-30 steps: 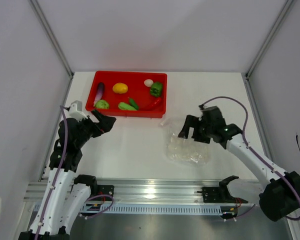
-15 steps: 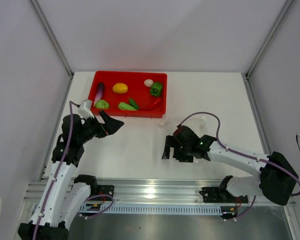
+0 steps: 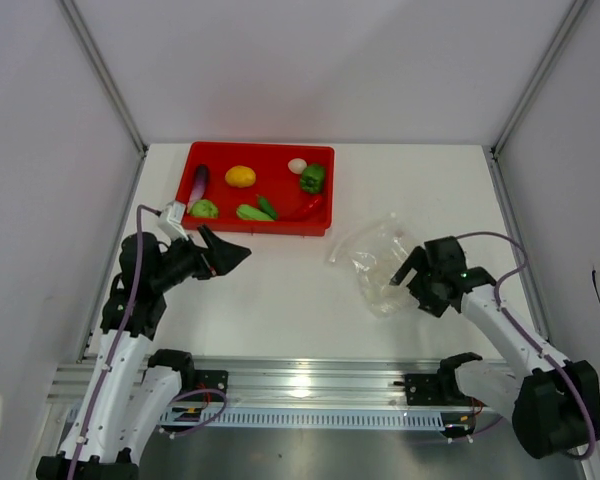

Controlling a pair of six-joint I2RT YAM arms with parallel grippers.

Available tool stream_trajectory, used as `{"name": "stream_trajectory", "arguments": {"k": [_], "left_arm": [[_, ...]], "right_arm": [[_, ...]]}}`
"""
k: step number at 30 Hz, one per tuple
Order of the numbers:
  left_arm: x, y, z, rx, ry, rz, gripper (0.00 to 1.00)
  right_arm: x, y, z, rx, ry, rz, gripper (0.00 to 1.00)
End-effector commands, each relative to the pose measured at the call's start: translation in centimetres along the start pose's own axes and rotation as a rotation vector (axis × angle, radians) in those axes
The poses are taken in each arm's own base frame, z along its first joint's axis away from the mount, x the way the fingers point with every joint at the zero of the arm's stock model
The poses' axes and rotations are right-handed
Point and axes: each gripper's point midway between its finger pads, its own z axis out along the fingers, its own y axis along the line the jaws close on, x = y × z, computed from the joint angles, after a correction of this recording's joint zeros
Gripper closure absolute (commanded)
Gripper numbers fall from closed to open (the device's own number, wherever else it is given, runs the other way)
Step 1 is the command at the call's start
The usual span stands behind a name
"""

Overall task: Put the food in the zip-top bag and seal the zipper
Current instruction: Adjust the zipper food storage bag at the center of the board.

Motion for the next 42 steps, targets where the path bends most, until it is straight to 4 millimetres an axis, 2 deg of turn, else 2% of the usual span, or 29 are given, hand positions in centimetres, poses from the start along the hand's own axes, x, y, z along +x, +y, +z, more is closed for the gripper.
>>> {"name": "stream_trajectory", "arguments": {"k": [1, 2, 3, 5, 6, 8, 9, 10, 11, 15, 16, 17, 18, 19, 20, 21, 22, 23, 24, 25, 27, 29, 31, 32, 35, 38, 39, 41, 42], "left_arm": [[0.2, -1.6, -0.6, 0.074, 0.008, -0.008, 0.01], [0.3, -1.7, -0.7, 0.08, 0.008, -0.01, 0.0], [0.6, -1.6, -0.7, 0.081, 0.015, -0.021, 0.01], [0.9, -1.6, -0.8, 0.082, 0.024, -0.024, 0.01], [0.9, -1.6, -0.9, 0.083, 0.025, -0.017, 0.01], [1.2, -1.3, -0.9, 0.069, 0.031, -0.01, 0.01], [1.0, -1.2, -1.0, 0.063, 0.024, -0.007, 0.0], [1.0, -1.2, -0.9, 0.063, 0.022, -0.006, 0.01], [0.8, -1.3, -0.9, 0.067, 0.019, -0.009, 0.01], [1.1, -2.1, -0.7, 0.121, 0.044, -0.028, 0.05], [1.3, -2.0, -0.7, 0.121, 0.052, -0.036, 0.05], [1.4, -2.0, -0.7, 0.119, 0.052, -0.035, 0.04], [1.6, -1.7, -0.6, 0.113, 0.05, -0.036, 0.04], [1.6, -1.7, -0.8, 0.113, 0.042, -0.033, 0.04], [1.6, -1.7, -0.8, 0.116, 0.033, -0.029, 0.04], [1.6, -1.7, -0.8, 0.117, 0.027, -0.03, 0.04], [1.6, -1.6, -0.7, 0.117, 0.024, -0.033, 0.04], [1.6, -1.7, -0.8, 0.12, 0.023, -0.041, 0.04], [1.5, -1.7, -0.7, 0.125, 0.019, -0.042, 0.05], [1.6, -1.9, -0.7, 0.136, 0.027, -0.047, 0.06], [1.8, -1.9, -0.6, 0.139, 0.042, -0.065, 0.07], [1.7, -2.1, -0.6, 0.138, 0.05, -0.071, 0.07], [1.9, -2.1, -0.8, 0.138, 0.051, -0.073, 0.08], [1.8, -2.2, -0.8, 0.137, 0.05, -0.072, 0.08], [1.9, -2.3, -1.2, 0.136, 0.041, -0.066, 0.08], [2.0, -2.3, -1.3, 0.133, 0.042, -0.065, 0.08], [2.1, -2.2, -1.3, 0.133, 0.045, -0.065, 0.08], [2.1, -2.1, -1.2, 0.13, 0.046, -0.064, 0.08], [2.2, -1.9, -1.0, 0.128, 0.049, -0.068, 0.08]], "right_arm": [[-3.4, -0.5, 0.4, -0.016, -0.012, 0.0, 0.01], [-3.8, -1.2, 1.3, 0.016, 0.027, -0.017, 0.0], [-6.1, -0.2, 0.8, 0.007, -0.003, -0.014, 0.01], [-7.1, 0.2, 0.6, 0.065, -0.013, -0.087, 0.01], [-7.7, 3.1, -0.4, 0.023, -0.05, -0.166, 0.01], [-8.8, 4.3, -1.7, 0.092, -0.159, -0.242, 0.01], [-8.5, 5.1, -2.2, 0.103, -0.17, -0.259, 0.01], [-8.2, 7.3, -3.2, 0.069, -0.189, -0.295, 0.01], [-7.9, 7.9, -3.4, 0.065, -0.184, -0.297, 0.01], [-4.8, 9.1, -3.7, -0.007, -0.103, -0.26, 0.0], [-2.5, 8.0, -2.6, -0.01, -0.05, -0.27, 0.01], [-1.1, 7.9, -2.2, -0.044, -0.018, -0.26, 0.01], [0.9, 10.1, -2.2, -0.187, 0.044, -0.252, 0.01], [2.6, 11.0, -2.4, -0.273, 0.092, -0.245, 0.01], [5.6, 10.5, -1.8, -0.311, 0.164, -0.279, 0.01], [6.3, 12.2, -2.2, -0.392, 0.15, -0.299, 0.01], [7.0, 12.7, -2.3, -0.406, 0.129, -0.337, 0.01], [8.7, 13.7, -3.0, -0.432, 0.123, -0.407, 0.01], [8.9, 14.1, -3.0, -0.421, 0.099, -0.44, 0.01], [9.0, 14.0, -2.0, -0.367, 0.072, -0.468, 0.01], [9.9, 15.0, -1.8, -0.35, 0.084, -0.515, 0.01], [9.8, 14.1, 0.3, -0.235, 0.086, -0.505, 0.01], [8.7, 13.0, 1.4, -0.128, 0.075, -0.497, 0.01], [8.4, 12.1, 2.6, -0.068, 0.076, -0.5, 0.01], [6.3, 9.2, 4.2, 0.064, 0.072, -0.462, 0.01], [4.2, 4.8, 4.5, 0.206, 0.057, -0.401, 0.01], [3.3, 4.5, 3.7, 0.197, 0.028, -0.381, 0.0], [1.9, 2.2, 2.8, 0.247, -0.012, -0.347, 0.01], [1.1, 2.1, 1.6, 0.223, -0.047, -0.327, 0.0]]}}
